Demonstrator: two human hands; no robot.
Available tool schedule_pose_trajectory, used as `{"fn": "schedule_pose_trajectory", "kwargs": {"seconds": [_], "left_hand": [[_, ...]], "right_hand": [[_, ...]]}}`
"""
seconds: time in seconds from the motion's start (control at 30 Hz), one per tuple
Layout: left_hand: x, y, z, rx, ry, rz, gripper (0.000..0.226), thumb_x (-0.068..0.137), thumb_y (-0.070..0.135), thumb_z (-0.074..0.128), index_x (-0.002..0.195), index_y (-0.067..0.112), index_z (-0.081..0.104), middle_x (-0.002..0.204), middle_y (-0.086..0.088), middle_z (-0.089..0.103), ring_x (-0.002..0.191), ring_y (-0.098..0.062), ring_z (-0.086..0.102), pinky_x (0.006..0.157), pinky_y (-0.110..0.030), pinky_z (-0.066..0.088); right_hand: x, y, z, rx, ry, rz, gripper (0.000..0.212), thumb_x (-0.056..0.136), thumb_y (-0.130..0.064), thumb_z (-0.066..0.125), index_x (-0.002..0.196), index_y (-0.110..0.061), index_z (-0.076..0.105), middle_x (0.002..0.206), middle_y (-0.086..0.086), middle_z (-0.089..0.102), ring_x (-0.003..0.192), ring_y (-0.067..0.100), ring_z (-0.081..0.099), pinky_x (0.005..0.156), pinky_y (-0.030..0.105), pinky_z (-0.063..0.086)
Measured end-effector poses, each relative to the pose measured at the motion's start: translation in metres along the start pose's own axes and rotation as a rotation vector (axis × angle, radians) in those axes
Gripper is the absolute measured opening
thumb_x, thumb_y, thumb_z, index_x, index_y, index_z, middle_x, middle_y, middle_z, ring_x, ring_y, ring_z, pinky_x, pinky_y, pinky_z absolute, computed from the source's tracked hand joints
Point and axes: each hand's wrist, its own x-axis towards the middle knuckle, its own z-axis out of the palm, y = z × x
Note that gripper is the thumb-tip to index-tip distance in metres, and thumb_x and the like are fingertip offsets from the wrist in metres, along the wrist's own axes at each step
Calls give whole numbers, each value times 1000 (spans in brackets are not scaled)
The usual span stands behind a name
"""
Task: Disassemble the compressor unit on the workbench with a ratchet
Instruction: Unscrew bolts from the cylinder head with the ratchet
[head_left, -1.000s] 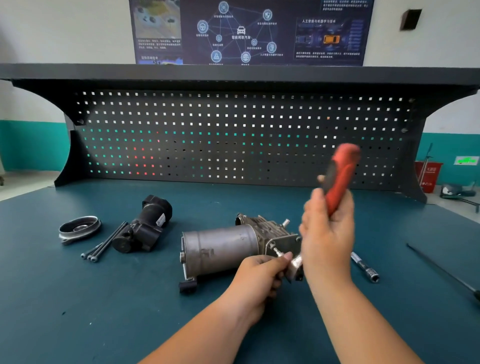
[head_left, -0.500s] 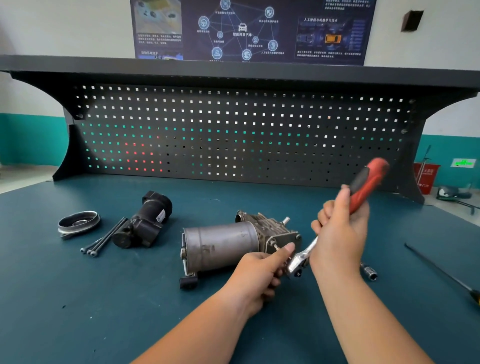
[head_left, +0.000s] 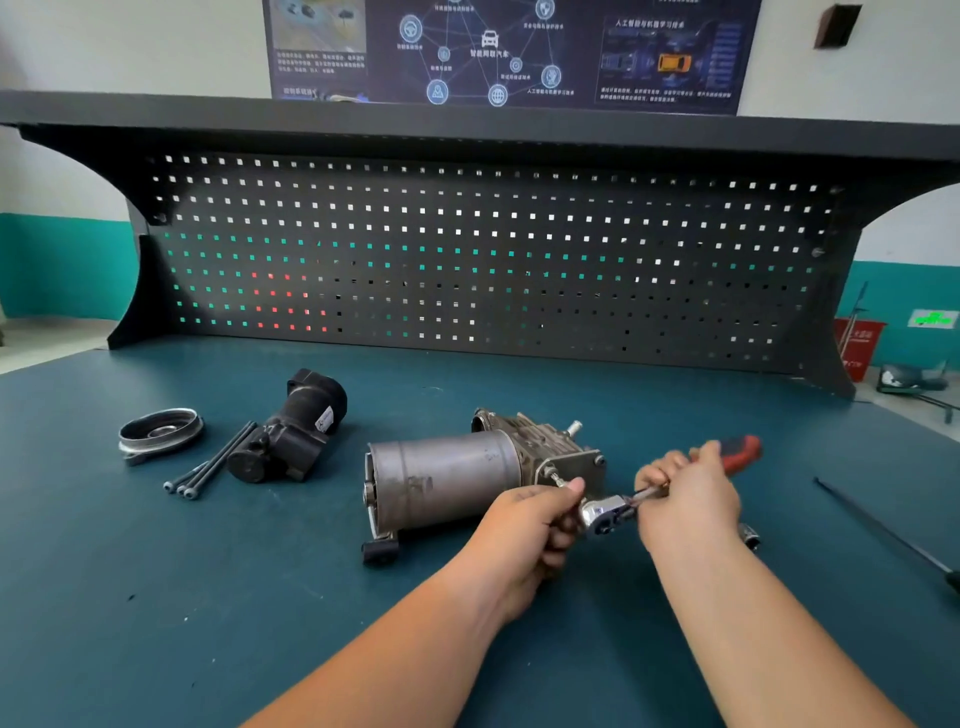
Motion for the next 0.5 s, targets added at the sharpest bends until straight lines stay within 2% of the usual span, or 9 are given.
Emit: {"fn": "schedule_pose_trajectory", "kwargs": {"seconds": [0.07, 0.17, 0.3, 0.43, 0.5], "left_hand": [[0, 0, 0, 12, 18, -21, 35, 90, 19, 58, 57, 19, 45, 47, 7, 43, 38, -4, 32, 36, -15, 19], [0, 2, -3, 74, 74, -32, 33, 84, 26, 64, 56, 21, 48, 48, 8, 43, 37, -5, 32, 35, -14, 18], [-1, 2, -6, 234, 79, -6, 49, 75, 44, 72, 37, 22, 48, 47, 8, 36, 37, -6, 28, 36, -15, 20], [-1, 1, -5, 219, 67, 46, 42, 80, 34, 71, 50, 21, 44, 45, 7, 33, 38, -7, 25, 37, -17, 22], [0, 1, -6, 205, 57, 49, 39, 83, 31, 69, 53, 19, 46, 45, 7, 35, 38, -6, 26, 38, -16, 22]], "right_hand": [[0, 2, 0, -15, -13, -37, 25, 99, -33, 45, 78, -20, 40, 50, -8, 30, 31, 4, 26, 33, 14, 22], [-11, 2, 10, -113, -139, -248, 21, 99, -31, 45, 82, -21, 41, 47, -12, 33, 36, 3, 27, 36, 14, 23], [-29, 5, 15, -253, -361, -482, 19, 100, -27, 43, 82, -23, 40, 49, -16, 32, 41, 1, 26, 37, 14, 24], [-36, 10, 15, -343, -549, -592, 15, 99, -24, 42, 85, -27, 44, 51, -17, 35, 43, 0, 29, 39, 12, 26], [-34, 9, 16, -337, -505, -569, 16, 100, -25, 43, 84, -27, 44, 50, -17, 35, 42, 0, 28, 39, 12, 26]]}}
